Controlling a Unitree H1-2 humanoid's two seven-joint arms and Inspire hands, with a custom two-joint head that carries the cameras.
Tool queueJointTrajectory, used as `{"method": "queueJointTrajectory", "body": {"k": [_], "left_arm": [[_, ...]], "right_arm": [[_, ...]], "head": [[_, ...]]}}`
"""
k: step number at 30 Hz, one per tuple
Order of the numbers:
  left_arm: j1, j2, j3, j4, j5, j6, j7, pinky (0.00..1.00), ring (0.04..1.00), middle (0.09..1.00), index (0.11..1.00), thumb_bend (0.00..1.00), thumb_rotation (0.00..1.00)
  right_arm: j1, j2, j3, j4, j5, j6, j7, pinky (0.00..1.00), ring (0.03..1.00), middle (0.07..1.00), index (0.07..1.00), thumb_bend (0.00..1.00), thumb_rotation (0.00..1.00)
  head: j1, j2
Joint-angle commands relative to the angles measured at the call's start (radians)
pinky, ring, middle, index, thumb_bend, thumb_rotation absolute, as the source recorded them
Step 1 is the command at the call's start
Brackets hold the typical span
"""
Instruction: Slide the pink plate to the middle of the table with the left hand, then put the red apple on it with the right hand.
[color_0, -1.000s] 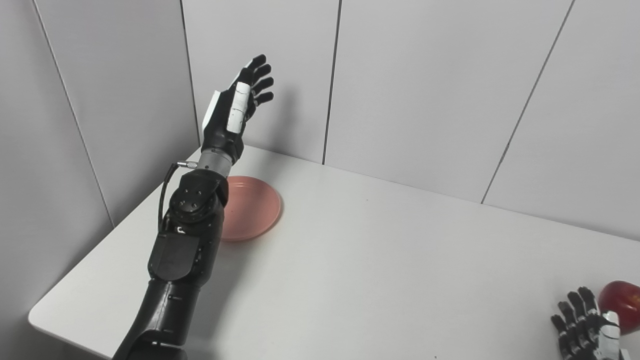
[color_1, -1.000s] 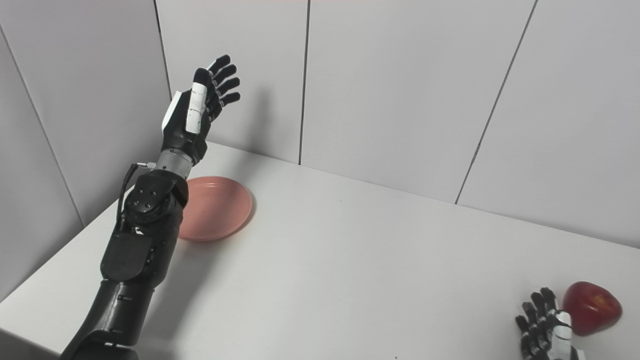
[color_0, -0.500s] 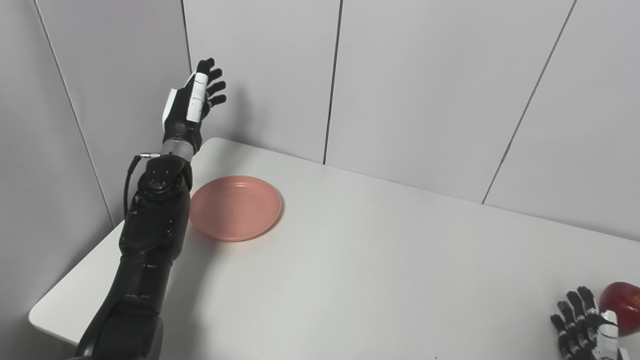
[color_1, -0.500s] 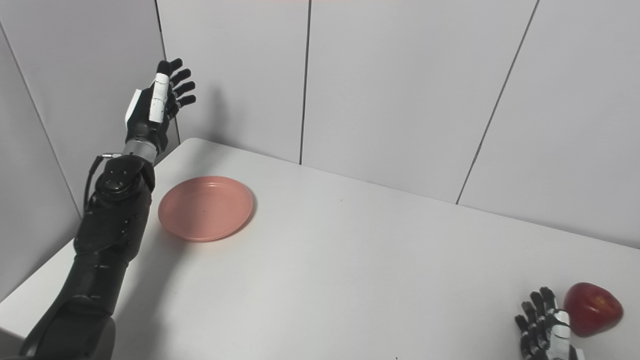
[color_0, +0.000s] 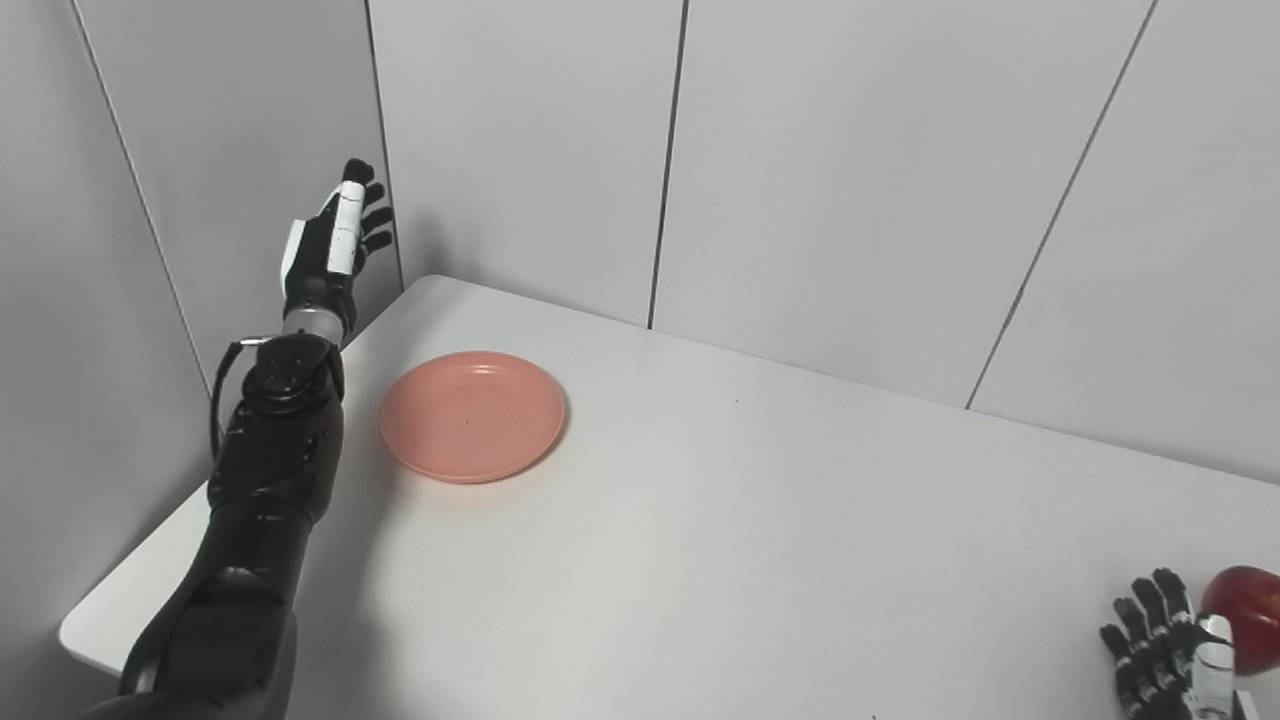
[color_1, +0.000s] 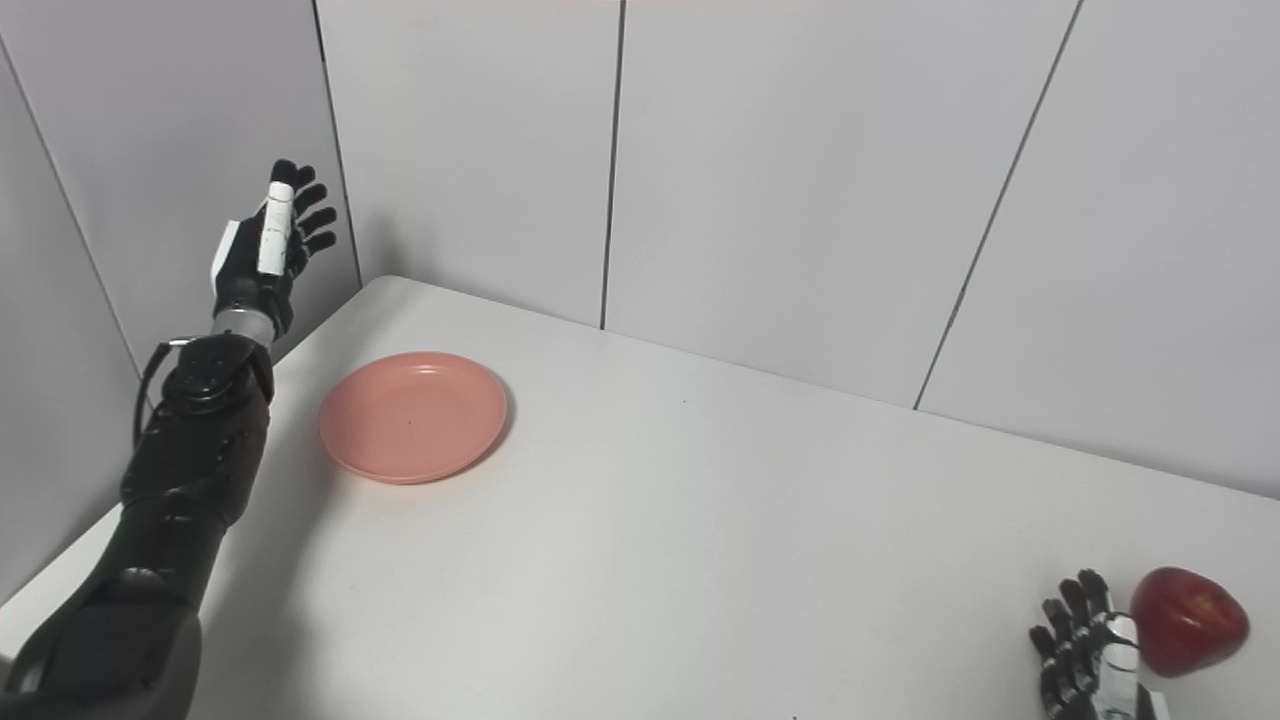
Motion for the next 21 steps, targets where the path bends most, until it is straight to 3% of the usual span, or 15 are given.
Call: {"method": "queueJointTrajectory", "body": {"k": [1,12,21], "left_arm": [[-0.046,0.044,0.011,-0.004,-0.006,-0.056,0.011,0.85,0.869,0.918,0.882,0.93,0.99],[0.007,0.025,0.039,0.121,-0.06,-0.101,-0.008,0.84,0.851,0.908,0.892,0.92,0.96],[0.015,0.023,0.024,0.286,-0.081,-0.185,-0.044,0.88,0.892,0.932,0.918,0.89,0.97]], "right_arm": [[0.018,0.003,0.002,0.015,0.008,0.009,0.007,1.0,1.0,1.0,0.996,0.69,1.0],[0.026,-0.004,-0.001,-0.007,0.015,0.022,0.007,0.99,0.99,0.998,0.992,0.69,1.0],[0.029,0.0,0.0,-0.026,0.016,0.037,-0.003,0.98,0.981,0.996,0.991,0.69,1.0]], "head": [[0.0,0.001],[-0.001,0.015],[-0.004,0.021]]}}
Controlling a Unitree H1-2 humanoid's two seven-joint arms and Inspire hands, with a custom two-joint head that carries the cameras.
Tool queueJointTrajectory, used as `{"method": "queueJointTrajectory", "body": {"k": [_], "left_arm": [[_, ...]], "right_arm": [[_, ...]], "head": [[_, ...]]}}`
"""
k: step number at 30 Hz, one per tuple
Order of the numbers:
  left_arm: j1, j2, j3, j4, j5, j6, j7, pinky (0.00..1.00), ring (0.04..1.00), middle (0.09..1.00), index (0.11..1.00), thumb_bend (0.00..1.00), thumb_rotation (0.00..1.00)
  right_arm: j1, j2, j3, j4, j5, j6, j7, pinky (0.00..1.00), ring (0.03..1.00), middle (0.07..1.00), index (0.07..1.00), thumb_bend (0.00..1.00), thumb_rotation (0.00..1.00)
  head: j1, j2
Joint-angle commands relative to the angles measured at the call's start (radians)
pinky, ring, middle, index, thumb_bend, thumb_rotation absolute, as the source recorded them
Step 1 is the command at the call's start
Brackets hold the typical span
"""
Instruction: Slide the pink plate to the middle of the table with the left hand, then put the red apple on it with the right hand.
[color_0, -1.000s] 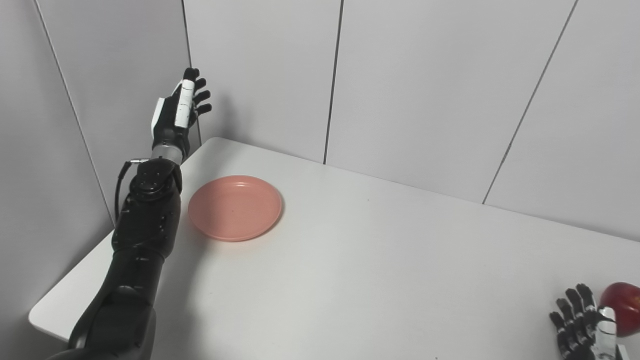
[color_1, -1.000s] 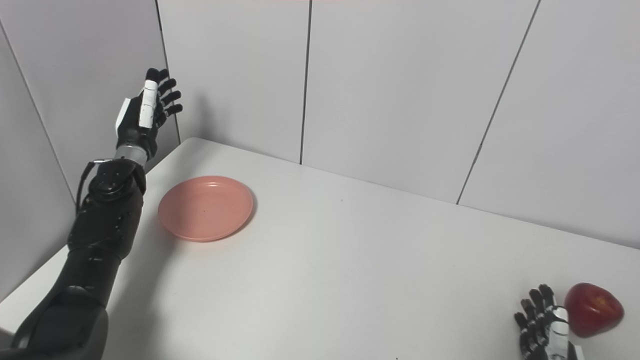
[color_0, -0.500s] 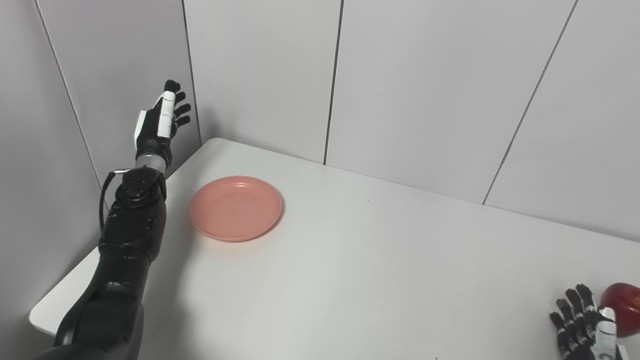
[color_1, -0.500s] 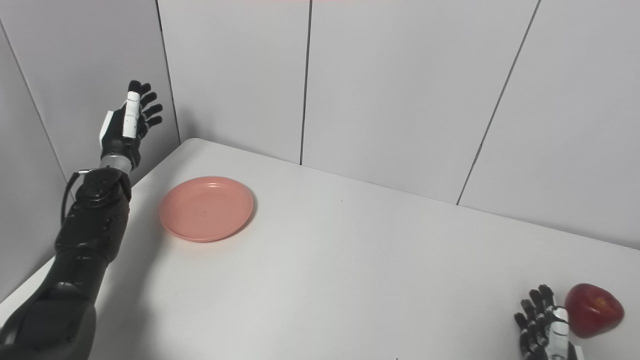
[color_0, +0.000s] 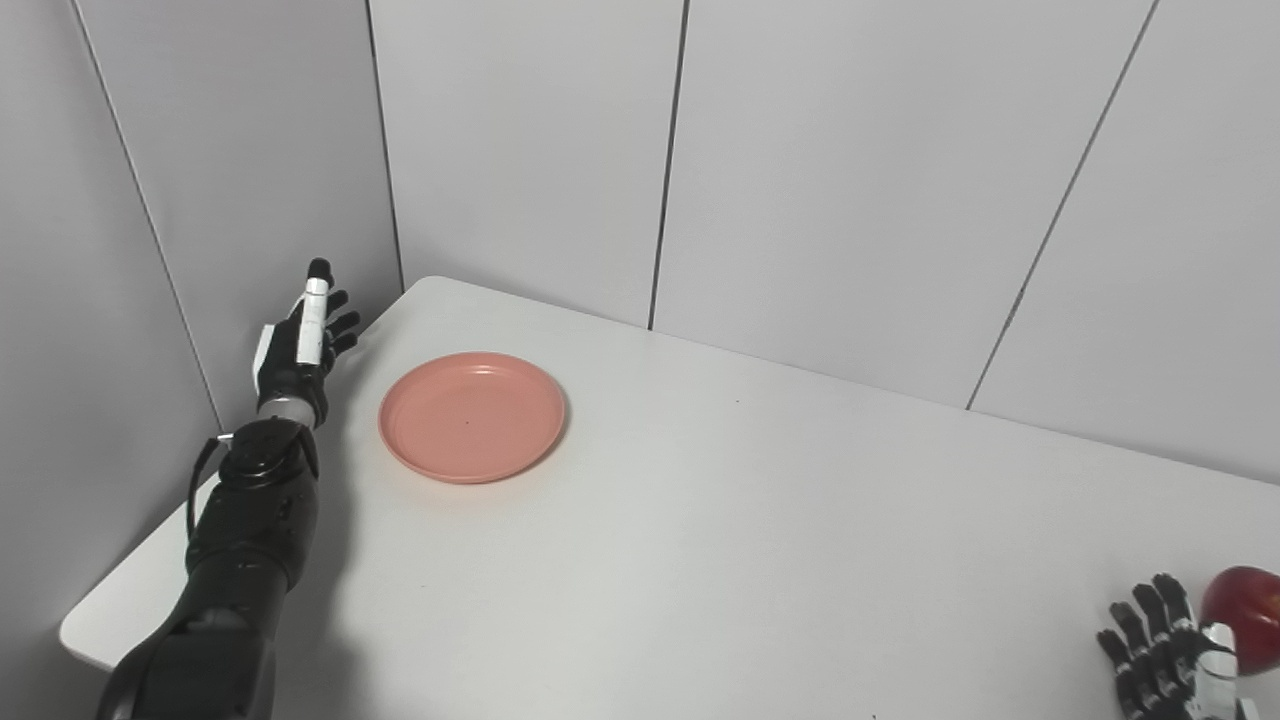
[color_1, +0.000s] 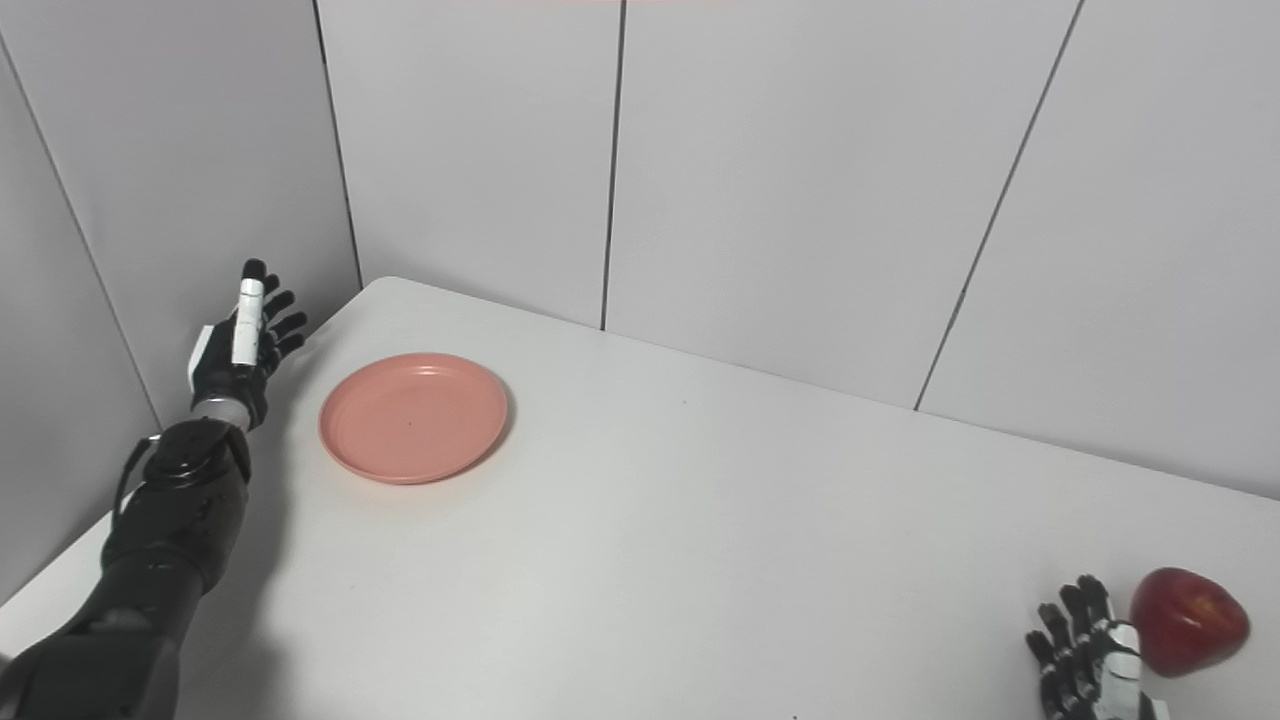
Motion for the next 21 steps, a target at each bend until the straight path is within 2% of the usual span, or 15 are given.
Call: {"method": "queueJointTrajectory", "body": {"k": [1,7,10,13,16,17,21], "left_arm": [[-0.053,0.023,-0.006,0.017,-0.005,-0.065,-0.016,0.88,0.899,0.934,0.917,0.89,0.98],[-0.044,0.021,-0.026,0.065,0.0,-0.098,-0.016,0.87,0.898,0.939,0.928,0.88,0.99],[-0.048,0.019,-0.026,0.101,-0.011,-0.119,-0.026,0.86,0.874,0.929,0.921,0.86,0.96],[-0.048,0.016,-0.036,0.109,-0.007,-0.128,-0.036,0.86,0.879,0.938,0.927,0.89,0.96],[-0.051,0.008,-0.04,0.11,-0.014,-0.122,-0.051,0.85,0.879,0.935,0.957,0.88,0.96],[-0.052,0.006,-0.04,0.109,-0.018,-0.118,-0.055,0.86,0.879,0.94,0.963,0.85,0.97],[-0.053,-0.014,-0.053,0.073,-0.02,-0.083,-0.048,0.83,0.862,0.946,0.967,0.81,0.98]], "right_arm": [[0.011,0.002,0.001,-0.002,0.011,0.036,-0.001,0.99,0.988,0.999,0.996,0.69,1.0],[0.01,0.005,0.001,-0.006,0.011,0.041,-0.007,0.98,0.986,1.0,0.995,0.71,1.0],[0.009,0.005,0.0,-0.004,0.012,0.039,-0.007,0.98,0.983,0.999,0.99,0.7,1.0],[0.01,0.003,0.002,-0.007,0.011,0.039,-0.005,0.98,0.978,0.999,0.996,0.69,1.0],[0.009,0.005,0.0,-0.006,0.016,0.042,-0.005,0.99,0.985,1.0,0.998,0.69,1.0],[0.008,0.006,-0.001,-0.006,0.018,0.042,-0.006,0.98,0.984,1.0,0.991,0.68,1.0],[0.01,0.005,0.001,-0.011,0.014,0.041,-0.006,0.99,0.995,1.0,0.997,0.68,1.0]], "head": [[0.0,0.002],[-0.003,0.004],[-0.003,0.004],[-0.003,0.004],[-0.003,0.004],[-0.003,0.004],[-0.01,0.012]]}}
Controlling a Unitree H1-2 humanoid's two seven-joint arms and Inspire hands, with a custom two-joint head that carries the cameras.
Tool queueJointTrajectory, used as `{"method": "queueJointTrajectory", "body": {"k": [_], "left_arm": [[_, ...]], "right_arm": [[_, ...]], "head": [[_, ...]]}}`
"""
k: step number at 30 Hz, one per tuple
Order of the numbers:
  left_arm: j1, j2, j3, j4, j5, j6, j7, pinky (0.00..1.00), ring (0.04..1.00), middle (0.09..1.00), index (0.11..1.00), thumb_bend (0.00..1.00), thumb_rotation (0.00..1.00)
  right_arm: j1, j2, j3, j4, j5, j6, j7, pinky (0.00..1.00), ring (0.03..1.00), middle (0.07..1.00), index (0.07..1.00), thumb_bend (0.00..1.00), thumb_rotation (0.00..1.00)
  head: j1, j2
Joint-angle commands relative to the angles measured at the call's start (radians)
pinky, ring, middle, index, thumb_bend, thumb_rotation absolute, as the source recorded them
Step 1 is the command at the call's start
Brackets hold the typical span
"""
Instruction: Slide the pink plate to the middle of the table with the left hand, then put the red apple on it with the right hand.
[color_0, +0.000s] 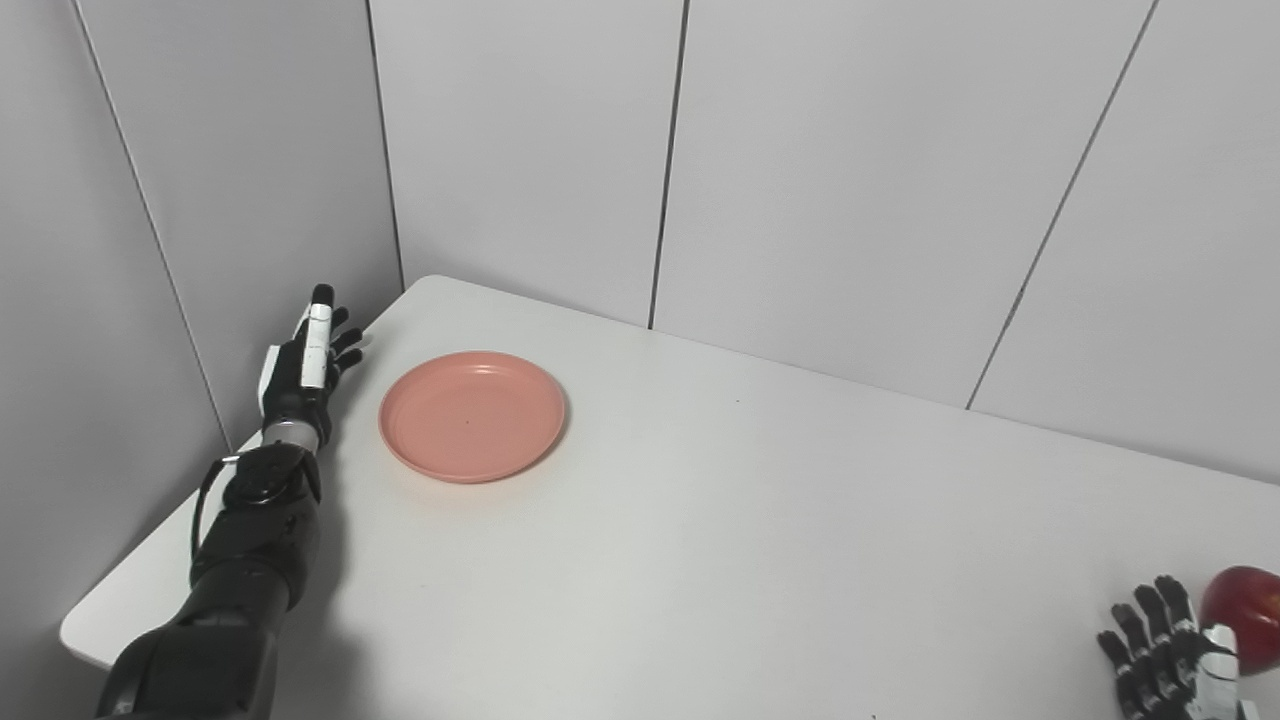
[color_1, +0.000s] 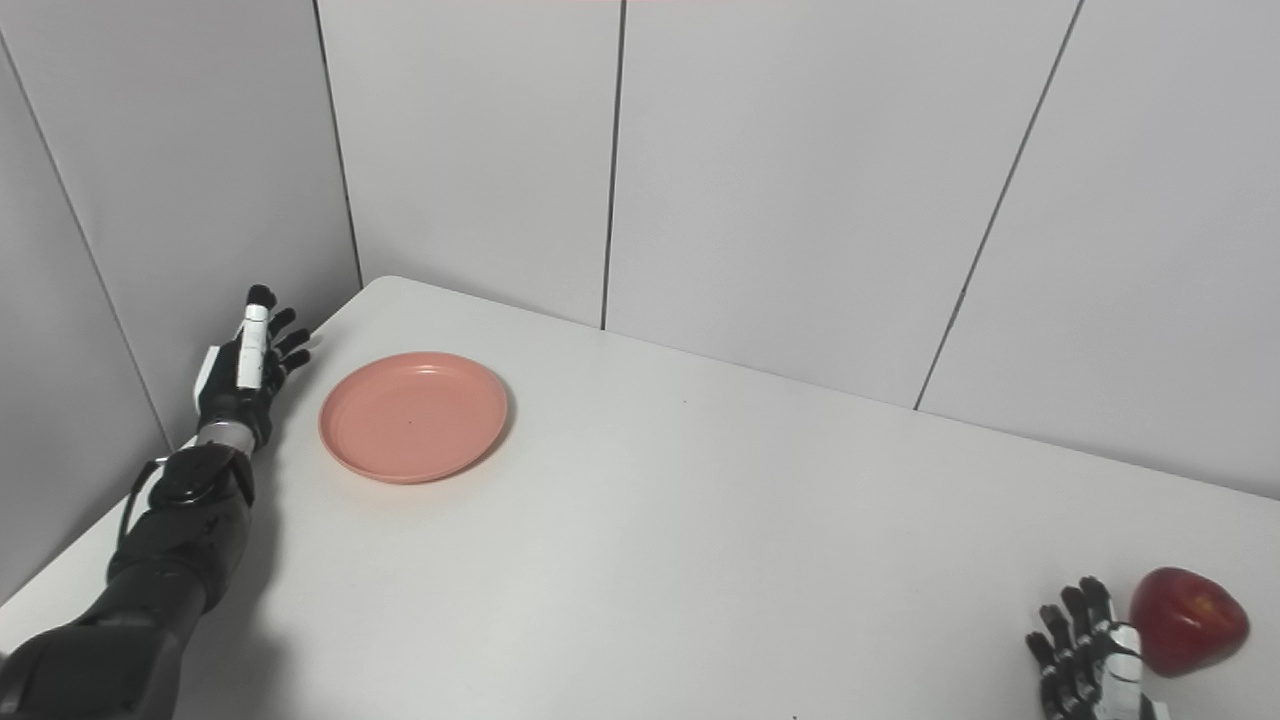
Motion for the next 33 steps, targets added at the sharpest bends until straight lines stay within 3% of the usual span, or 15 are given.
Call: {"method": "queueJointTrajectory", "body": {"k": [1,15,22,33], "left_arm": [[-0.039,-0.02,-0.022,-0.036,-0.001,0.031,-0.028,0.83,0.863,0.949,0.966,0.81,0.97],[-0.024,-0.099,-0.066,-0.186,-0.003,0.132,-0.027,0.79,0.828,0.931,0.923,0.86,0.93],[-0.018,-0.119,-0.098,-0.228,0.024,0.147,-0.021,0.76,0.804,0.9,0.918,0.89,0.95],[0.027,-0.152,-0.132,-0.361,0.036,0.22,-0.027,0.75,0.809,0.906,0.898,0.86,0.96]], "right_arm": [[0.008,0.003,0.002,-0.008,0.012,0.039,-0.002,0.99,0.995,1.0,0.997,0.69,1.0],[0.01,0.009,0.006,-0.023,0.001,0.048,-0.01,0.98,0.984,1.0,0.989,0.7,1.0],[0.009,0.011,0.006,-0.022,0.001,0.046,-0.012,0.99,0.99,1.0,0.996,0.7,1.0],[0.003,0.007,0.003,0.004,0.004,0.031,-0.004,0.99,0.984,1.0,0.985,0.7,1.0]], "head": [[-0.003,0.003],[-0.014,0.01],[-0.015,0.011],[-0.017,0.018]]}}
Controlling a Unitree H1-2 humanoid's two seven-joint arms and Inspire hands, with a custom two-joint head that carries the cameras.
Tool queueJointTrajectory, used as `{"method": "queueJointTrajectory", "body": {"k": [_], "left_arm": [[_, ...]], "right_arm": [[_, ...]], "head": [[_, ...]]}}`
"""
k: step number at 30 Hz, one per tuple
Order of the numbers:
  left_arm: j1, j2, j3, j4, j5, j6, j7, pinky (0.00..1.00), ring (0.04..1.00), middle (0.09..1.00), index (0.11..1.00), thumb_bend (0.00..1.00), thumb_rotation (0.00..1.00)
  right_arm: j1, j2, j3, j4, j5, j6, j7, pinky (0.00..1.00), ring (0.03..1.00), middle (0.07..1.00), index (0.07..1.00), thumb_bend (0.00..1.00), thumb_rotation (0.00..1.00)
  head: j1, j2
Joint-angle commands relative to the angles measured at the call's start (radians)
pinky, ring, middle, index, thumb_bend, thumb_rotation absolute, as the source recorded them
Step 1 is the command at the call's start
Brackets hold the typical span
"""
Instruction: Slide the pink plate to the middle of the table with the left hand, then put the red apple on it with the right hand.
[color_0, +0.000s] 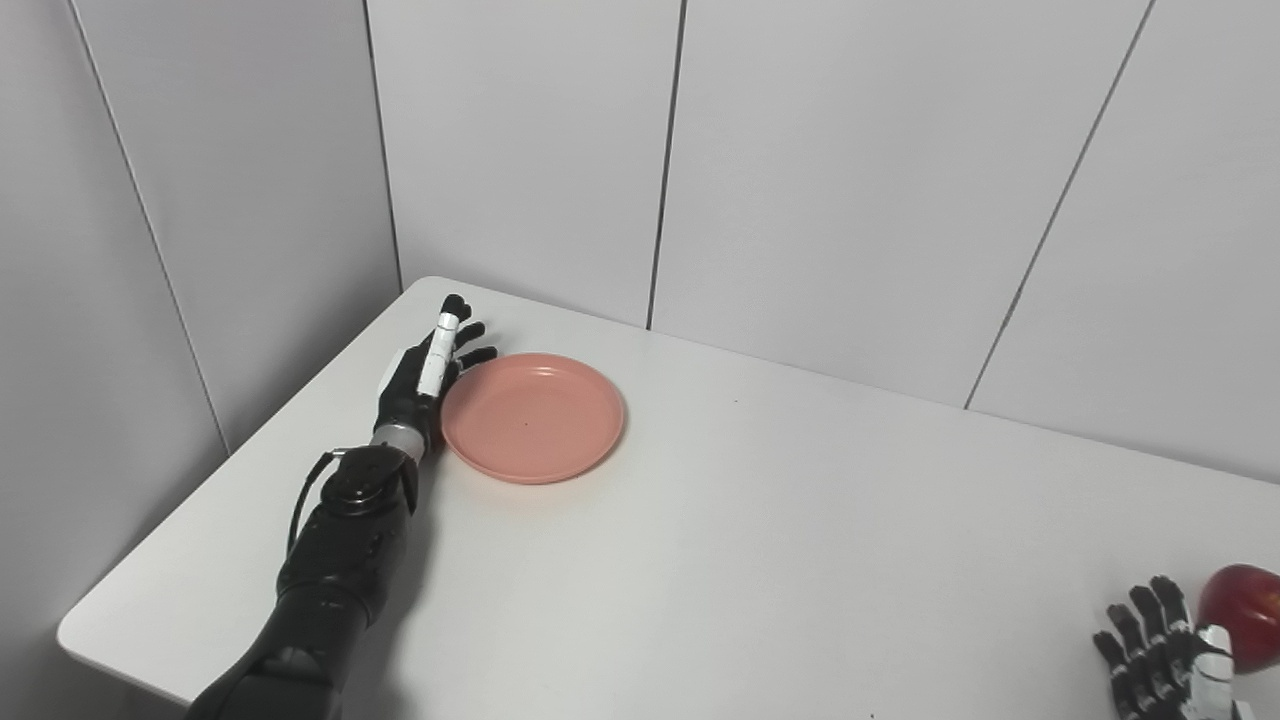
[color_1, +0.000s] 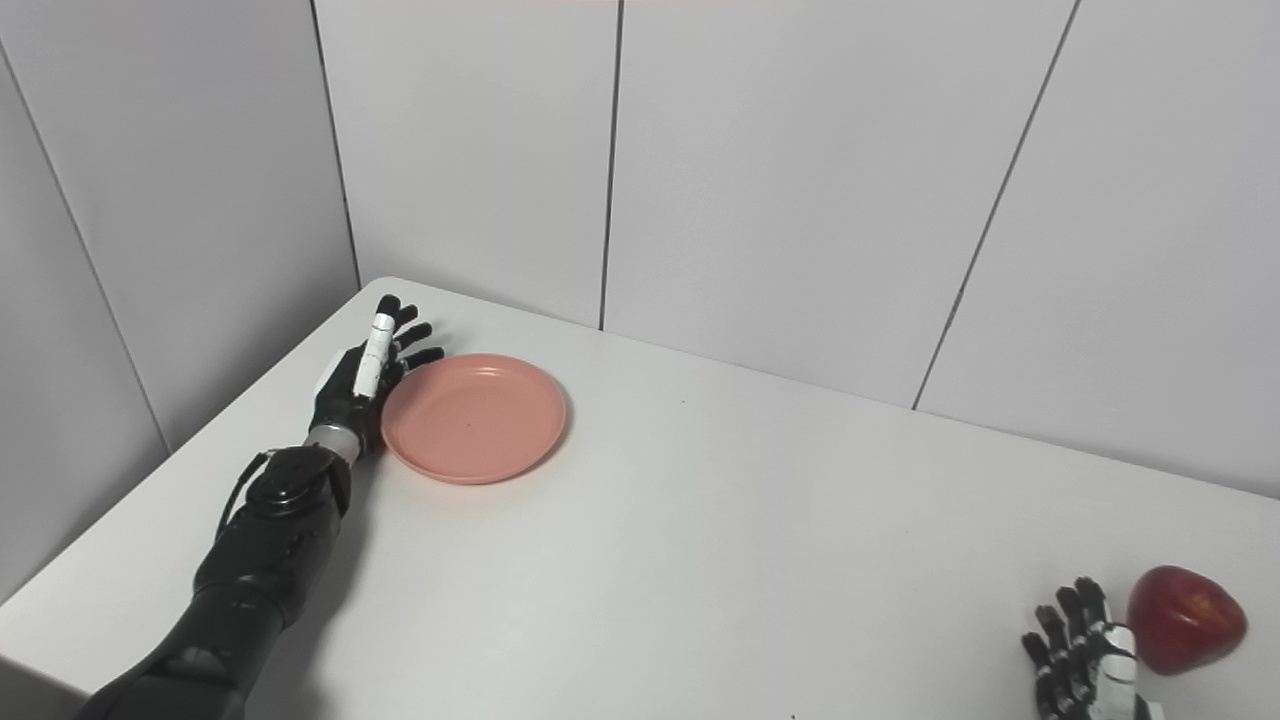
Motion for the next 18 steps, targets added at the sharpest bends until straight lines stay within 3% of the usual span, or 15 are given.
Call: {"method": "queueJointTrajectory", "body": {"k": [1,8,11,15,18], "left_arm": [[-0.022,-0.003,-0.015,-0.056,0.012,0.008,-0.016,0.75,0.809,0.905,0.901,0.85,0.96],[0.019,-0.037,-0.042,-0.133,0.002,0.051,-0.037,0.78,0.82,0.912,0.935,0.83,0.95],[0.023,-0.053,-0.056,-0.115,0.001,0.039,-0.064,0.78,0.828,0.913,0.929,0.81,0.95],[0.021,-0.08,-0.071,-0.095,-0.012,0.03,-0.103,0.87,0.867,0.943,0.951,0.79,0.94],[0.02,-0.097,-0.09,-0.092,0.005,0.032,-0.105,0.79,0.837,0.929,0.947,0.8,0.95]], "right_arm": [[-0.005,0.001,0.001,0.019,0.007,0.01,0.004,0.99,0.983,1.0,0.984,0.7,1.0],[-0.009,0.004,-0.001,0.031,0.009,0.001,0.01,0.98,0.978,0.994,0.986,0.72,1.0],[-0.009,0.004,0.002,0.034,0.002,-0.002,0.011,0.96,0.972,0.99,0.986,0.72,1.0],[-0.009,0.009,0.002,0.03,-0.001,0.001,0.005,0.94,0.963,0.982,0.98,0.74,1.0],[-0.009,0.012,0.004,0.027,-0.001,0.002,0.006,0.94,0.961,0.981,0.972,0.74,1.0]], "head": [[-0.001,0.001],[-0.01,0.004],[-0.013,0.005],[-0.022,0.011],[-0.032,0.014]]}}
